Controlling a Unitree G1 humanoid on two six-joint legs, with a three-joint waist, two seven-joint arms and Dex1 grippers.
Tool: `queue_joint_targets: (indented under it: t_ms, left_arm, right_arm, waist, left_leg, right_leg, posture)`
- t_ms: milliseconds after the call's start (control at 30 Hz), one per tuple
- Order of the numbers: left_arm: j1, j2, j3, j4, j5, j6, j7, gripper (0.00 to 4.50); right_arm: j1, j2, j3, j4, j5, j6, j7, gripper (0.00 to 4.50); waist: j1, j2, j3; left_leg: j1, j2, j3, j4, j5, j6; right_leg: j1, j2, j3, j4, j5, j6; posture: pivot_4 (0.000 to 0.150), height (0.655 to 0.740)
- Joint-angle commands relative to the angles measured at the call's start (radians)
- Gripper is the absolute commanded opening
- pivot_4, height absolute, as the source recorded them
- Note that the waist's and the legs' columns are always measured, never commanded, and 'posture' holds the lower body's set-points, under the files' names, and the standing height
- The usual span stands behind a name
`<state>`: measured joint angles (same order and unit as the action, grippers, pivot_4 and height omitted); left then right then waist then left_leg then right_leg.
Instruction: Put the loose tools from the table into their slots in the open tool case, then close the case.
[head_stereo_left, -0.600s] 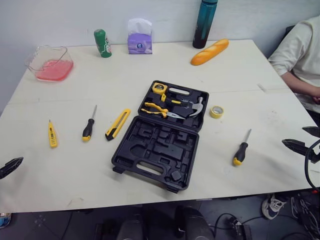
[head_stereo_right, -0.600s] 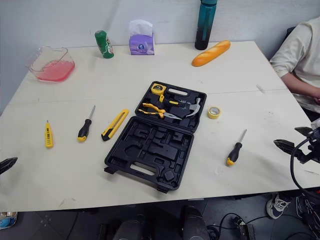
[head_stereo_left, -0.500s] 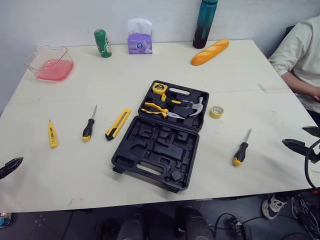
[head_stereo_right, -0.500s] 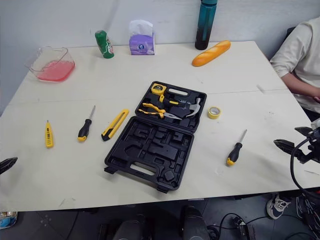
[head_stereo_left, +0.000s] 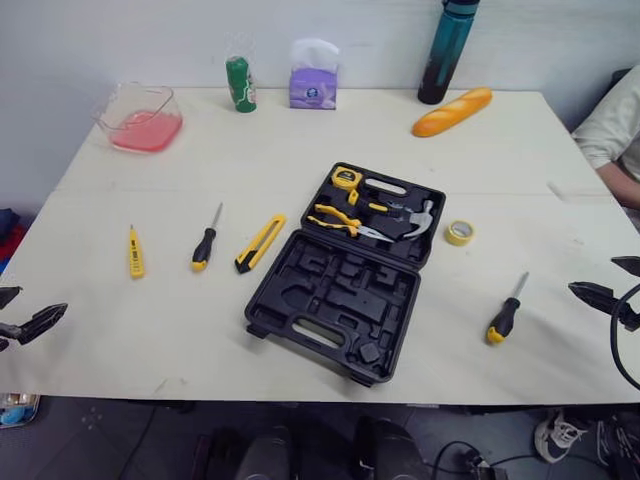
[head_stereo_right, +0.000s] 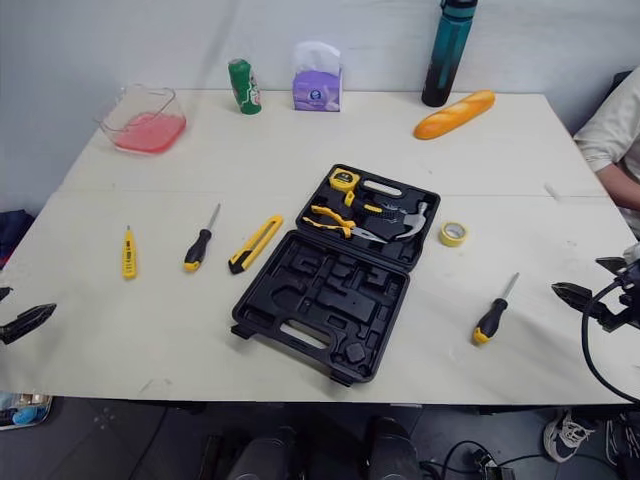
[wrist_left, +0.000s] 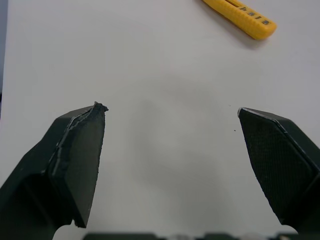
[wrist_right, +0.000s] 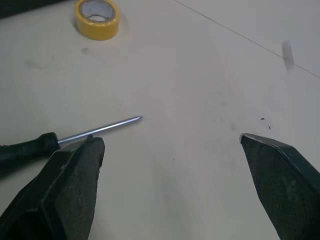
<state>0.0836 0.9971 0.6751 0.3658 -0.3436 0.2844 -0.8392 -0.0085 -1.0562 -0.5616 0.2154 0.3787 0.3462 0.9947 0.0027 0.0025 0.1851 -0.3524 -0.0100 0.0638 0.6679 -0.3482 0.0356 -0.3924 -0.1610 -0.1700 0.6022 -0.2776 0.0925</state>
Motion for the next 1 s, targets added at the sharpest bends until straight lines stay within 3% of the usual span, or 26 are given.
queue_joint_targets:
  t_ms: [33,433,733,767,867,1000]
  left_arm:
    - [-0.019,0.001,0.001,-0.030,-0.011,0.003,0.002,4.46]
    - [-0.184,0.023,-0.148,-0.125,-0.034,0.066,-0.071,4.46]
    - [-0.593,-0.066,-0.524,-0.201,0.020,0.117,-0.169,4.46]
    - [-0.646,-0.095,-0.575,-0.184,0.042,0.108,-0.179,4.22]
    - [-0.785,-0.182,-0.687,-0.094,0.113,0.079,-0.185,3.18]
    - [-0.934,-0.317,-0.790,0.112,0.213,-0.004,-0.148,1.36]
  right_arm:
    - [0.017,-0.007,-0.060,-0.030,0.015,0.006,-0.002,4.50]
    - [0.062,0.013,-0.100,-0.228,0.064,0.093,-0.028,4.50]
    - [-0.026,0.069,0.069,-0.524,0.127,0.207,-0.095,4.50]
    - [-0.056,0.077,0.104,-0.536,0.131,0.216,-0.101,4.50]
    - [-0.126,0.095,0.199,-0.552,0.126,0.236,-0.114,3.68]
    - [-0.152,0.106,0.338,-0.544,0.058,0.227,-0.128,1.72]
  waist:
    - [0.000,0.000,0.000]
    - [0.000,0.001,0.000]
    - [0.018,0.001,0.000]
    - [0.020,0.001,0.000]
    - [0.022,0.000,0.001]
    - [0.024,0.000,0.001]
  left_leg:
    - [0.000,0.000,0.000,0.000,0.000,0.000]
    - [0.000,0.001,0.002,0.000,-0.001,-0.001]
    - [0.000,0.004,0.005,0.001,0.000,-0.003]
    - [0.000,0.004,0.006,0.002,0.000,-0.003]
    - [-0.002,0.004,0.006,0.008,0.000,-0.003]
    - [-0.003,0.004,0.005,0.011,-0.001,-0.002]
  right_leg:
    - [0.000,0.000,0.000,0.000,0.000,0.000]
    - [-0.001,0.003,0.003,0.000,0.000,0.000]
    - [-0.002,0.015,0.009,0.000,0.001,0.000]
    - [-0.002,0.016,0.009,0.000,0.001,0.000]
    - [-0.002,0.017,0.009,0.002,0.001,0.000]
    - [-0.002,0.018,0.008,0.002,0.001,0.000]
  posture:
    - [0.150,0.7400]
    - [0.150,0.7400]
    - [0.150,0.7400]
    - [0.150,0.7400]
    - [0.150,0.7400]
    - [0.150,0.7400]
